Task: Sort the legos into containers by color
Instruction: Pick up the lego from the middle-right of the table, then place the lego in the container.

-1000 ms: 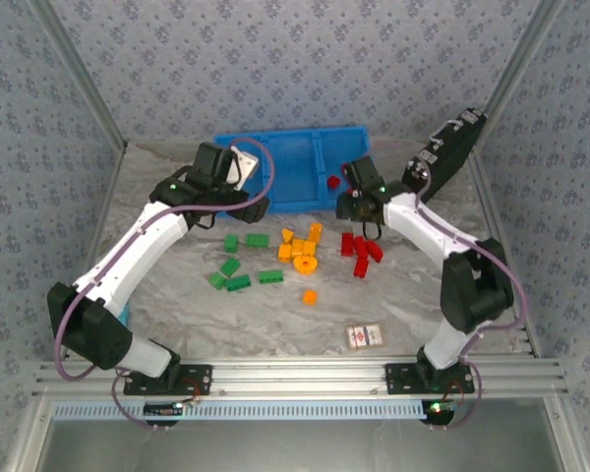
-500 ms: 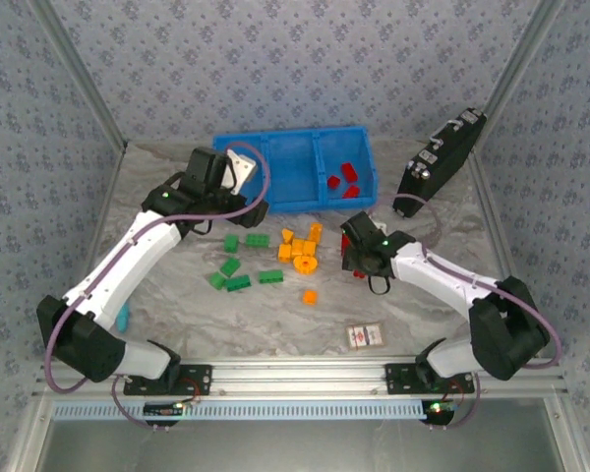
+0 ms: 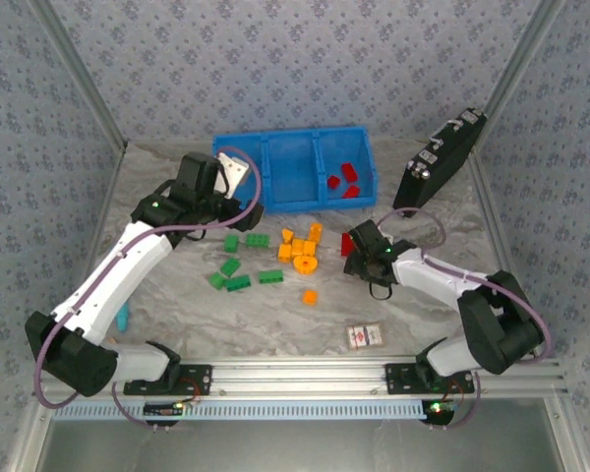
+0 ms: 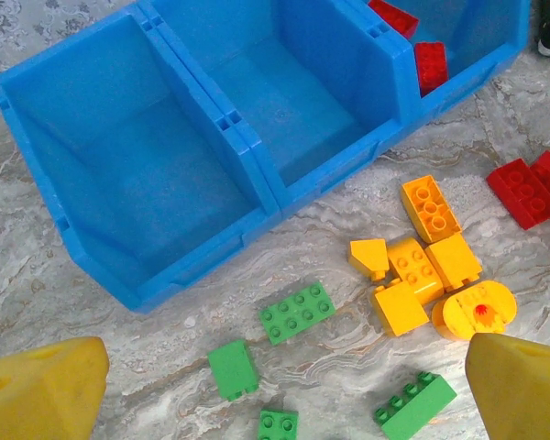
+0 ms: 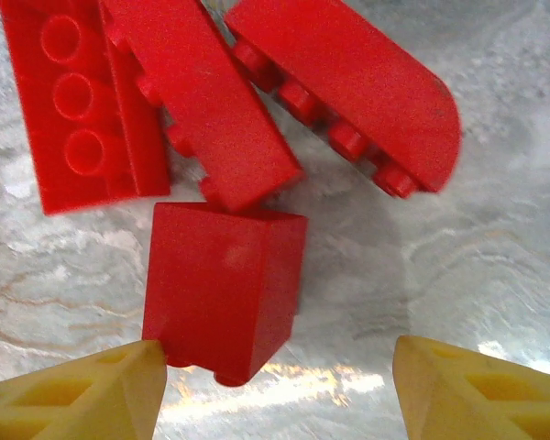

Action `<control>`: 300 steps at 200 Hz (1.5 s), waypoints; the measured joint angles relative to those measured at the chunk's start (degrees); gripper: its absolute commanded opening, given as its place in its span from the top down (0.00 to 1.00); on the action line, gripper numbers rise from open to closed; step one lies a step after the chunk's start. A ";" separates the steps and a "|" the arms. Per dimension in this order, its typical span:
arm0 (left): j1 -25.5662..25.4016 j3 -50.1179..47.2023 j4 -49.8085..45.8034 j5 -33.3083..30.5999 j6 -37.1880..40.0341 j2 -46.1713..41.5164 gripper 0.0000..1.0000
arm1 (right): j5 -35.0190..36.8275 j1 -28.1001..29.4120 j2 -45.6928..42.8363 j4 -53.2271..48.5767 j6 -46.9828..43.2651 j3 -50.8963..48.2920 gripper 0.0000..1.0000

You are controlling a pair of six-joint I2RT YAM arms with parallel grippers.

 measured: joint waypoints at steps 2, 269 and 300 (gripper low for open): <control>0.00 0.00 -0.02 0.00 0.00 0.00 0.00 | -0.07 -0.02 0.15 0.31 0.00 0.00 0.32; 1.97 1.57 -0.02 -2.58 2.84 8.63 0.00 | -2.38 -2.95 2.34 -10.10 -11.37 11.52 0.73; 3.78 2.80 0.04 -2.10 3.30 9.79 0.00 | -2.45 -3.48 3.08 -11.76 -14.88 18.67 0.73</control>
